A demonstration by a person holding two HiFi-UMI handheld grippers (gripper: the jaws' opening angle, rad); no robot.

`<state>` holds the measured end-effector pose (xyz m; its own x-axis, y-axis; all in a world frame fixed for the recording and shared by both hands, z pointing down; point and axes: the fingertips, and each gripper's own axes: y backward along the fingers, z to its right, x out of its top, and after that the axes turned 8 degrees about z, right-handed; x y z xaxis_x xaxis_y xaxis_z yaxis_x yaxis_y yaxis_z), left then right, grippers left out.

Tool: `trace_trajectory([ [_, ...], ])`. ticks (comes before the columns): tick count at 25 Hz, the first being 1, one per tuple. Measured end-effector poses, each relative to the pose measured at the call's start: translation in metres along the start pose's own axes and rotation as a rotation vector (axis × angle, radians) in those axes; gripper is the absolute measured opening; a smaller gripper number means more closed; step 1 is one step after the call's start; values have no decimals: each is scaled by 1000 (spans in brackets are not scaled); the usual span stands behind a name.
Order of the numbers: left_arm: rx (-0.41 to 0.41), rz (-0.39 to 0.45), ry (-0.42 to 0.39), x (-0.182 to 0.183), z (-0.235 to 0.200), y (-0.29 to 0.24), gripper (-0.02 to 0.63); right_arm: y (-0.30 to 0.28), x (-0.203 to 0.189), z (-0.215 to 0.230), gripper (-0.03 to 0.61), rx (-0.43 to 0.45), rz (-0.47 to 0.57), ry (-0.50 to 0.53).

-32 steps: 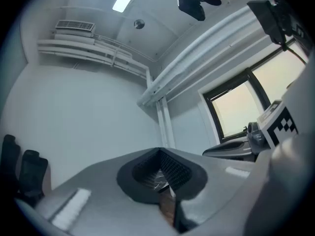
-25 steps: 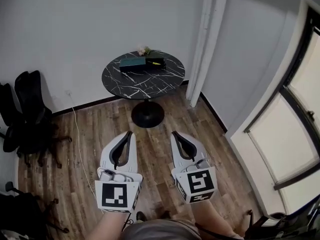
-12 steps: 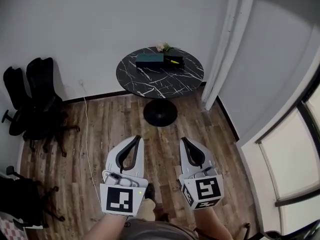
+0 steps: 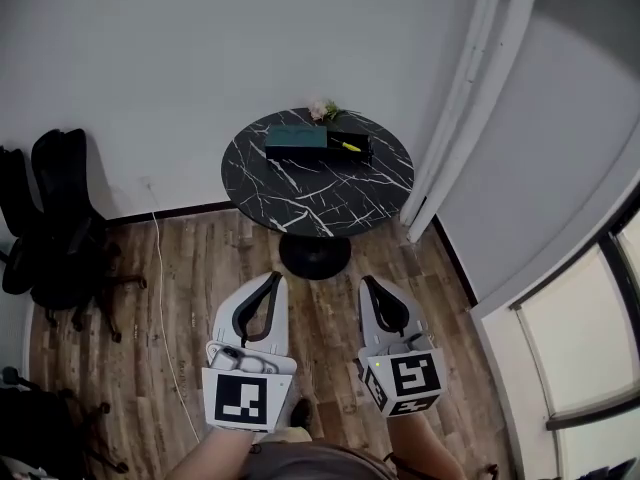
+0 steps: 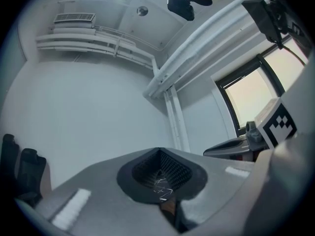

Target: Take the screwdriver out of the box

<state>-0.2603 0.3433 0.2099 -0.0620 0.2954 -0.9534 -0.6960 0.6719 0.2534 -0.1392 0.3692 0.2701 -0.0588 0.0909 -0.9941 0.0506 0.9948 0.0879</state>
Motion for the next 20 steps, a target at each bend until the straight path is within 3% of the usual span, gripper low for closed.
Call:
trace_trajectory([
  [9, -45, 20, 32, -24, -38, -69, 0, -72, 4, 34, 25, -64, 3, 58],
  [20, -102, -23, 23, -64, -27, -143, 0, -115, -13, 97, 25, -107, -13, 53],
])
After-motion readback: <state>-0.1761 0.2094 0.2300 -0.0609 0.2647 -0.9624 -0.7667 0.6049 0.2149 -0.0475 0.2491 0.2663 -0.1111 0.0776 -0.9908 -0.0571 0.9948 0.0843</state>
